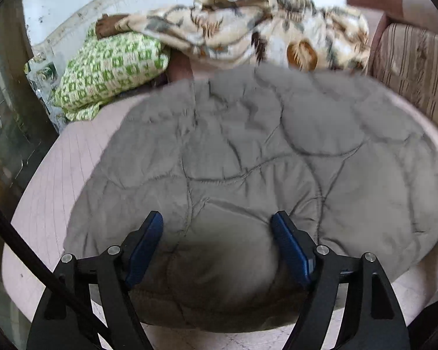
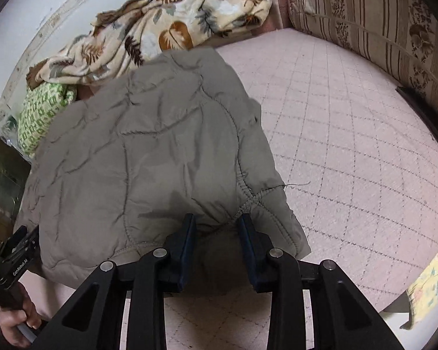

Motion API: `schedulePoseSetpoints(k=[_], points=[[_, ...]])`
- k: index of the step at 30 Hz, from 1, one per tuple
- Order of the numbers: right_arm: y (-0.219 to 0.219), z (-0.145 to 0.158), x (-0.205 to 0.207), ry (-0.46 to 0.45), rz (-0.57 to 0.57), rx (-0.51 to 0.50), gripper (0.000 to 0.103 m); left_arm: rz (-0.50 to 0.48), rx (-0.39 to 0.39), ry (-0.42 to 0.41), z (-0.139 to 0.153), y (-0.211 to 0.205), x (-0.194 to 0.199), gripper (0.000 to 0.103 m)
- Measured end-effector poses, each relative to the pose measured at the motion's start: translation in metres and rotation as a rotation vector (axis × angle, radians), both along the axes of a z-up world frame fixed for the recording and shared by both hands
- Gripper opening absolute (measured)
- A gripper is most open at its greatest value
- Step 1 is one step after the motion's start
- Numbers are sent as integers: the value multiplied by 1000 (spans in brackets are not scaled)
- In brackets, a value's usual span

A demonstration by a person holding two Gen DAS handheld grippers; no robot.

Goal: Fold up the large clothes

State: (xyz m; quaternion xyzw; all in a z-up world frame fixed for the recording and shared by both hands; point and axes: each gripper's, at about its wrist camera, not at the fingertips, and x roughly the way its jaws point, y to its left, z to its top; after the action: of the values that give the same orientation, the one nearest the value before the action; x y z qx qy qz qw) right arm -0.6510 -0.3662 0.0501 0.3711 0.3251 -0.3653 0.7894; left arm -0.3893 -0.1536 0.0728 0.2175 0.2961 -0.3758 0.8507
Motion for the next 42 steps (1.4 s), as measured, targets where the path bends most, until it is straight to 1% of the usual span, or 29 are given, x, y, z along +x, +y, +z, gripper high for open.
schedulePoseSetpoints(k=[2,3,4,5,6,8,10,11,12,13,14,15,17,19,20,21,22,23,25,26,28,29,31,33,35,37,38,40,42], points=[[8,17,-6,-65,-4,-68,33,22,-47,-25,13,8,2,78],[11,24,-8,-76,-8,-102,33,54,-71,-38,20,15,8,78],[13,32,-10,-67,-27,-155,33,82,-84,-41,24,21,17,78],[14,35,-12,-43,-53,-189,33,130,-97,-40,26,30,27,78],[14,34,-16,-27,-71,-195,33,169,-98,-32,26,36,36,78],[8,26,-22,-34,-97,-142,33,261,-83,14,20,48,58,78],[0,13,-25,-55,-99,-40,33,344,-38,102,4,57,82,78],[-3,6,-22,-46,-97,-4,34,369,-13,153,-6,58,93,78],[-8,1,-21,-37,-97,21,34,369,0,212,-14,58,100,78],[-9,-5,-21,-35,-99,45,34,371,0,243,-18,58,103,78],[-11,-8,-21,-38,-100,65,34,371,-3,231,-16,59,102,78],[-12,-8,-21,-35,-101,69,34,372,-3,199,-11,59,99,78],[-9,0,-22,-29,-117,36,33,392,-13,107,-1,60,90,77],[-2,17,-25,-40,-143,-57,34,375,-93,24,17,63,77,77],[3,27,-25,-41,-147,-124,34,359,-116,-8,22,61,70,77],[7,34,-23,-39,-140,-166,34,335,-136,-42,28,58,62,77],[13,43,-16,-42,-113,-224,34,304,-151,-64,32,52,55,77],[17,48,-9,-51,-83,-252,34,266,-153,-77,34,45,48,77],[21,48,14,-62,-6,-250,34,190,-137,-72,33,20,36,77],[22,46,24,-62,22,-244,34,169,-131,-66,33,10,34,77],[26,53,50,-61,86,-240,34,109,-115,-45,32,-14,27,77],[28,59,66,-62,127,-243,34,93,-106,-41,30,-23,25,77],[27,65,95,-52,168,-252,35,67,-77,-38,28,-43,25,77],[25,66,122,-50,198,-247,39,53,-31,0,20,-62,26,77],[21,59,144,-33,221,-221,40,57,-2,28,12,-74,31,77],[15,47,169,21,238,-203,40,48,34,37,4,-86,36,77],[13,39,177,56,243,-202,40,43,46,37,3,-88,38,77],[10,28,186,87,244,-194,41,27,71,34,-2,-92,41,78],[9,18,192,124,248,-195,41,25,85,54,-6,-94,45,78]])
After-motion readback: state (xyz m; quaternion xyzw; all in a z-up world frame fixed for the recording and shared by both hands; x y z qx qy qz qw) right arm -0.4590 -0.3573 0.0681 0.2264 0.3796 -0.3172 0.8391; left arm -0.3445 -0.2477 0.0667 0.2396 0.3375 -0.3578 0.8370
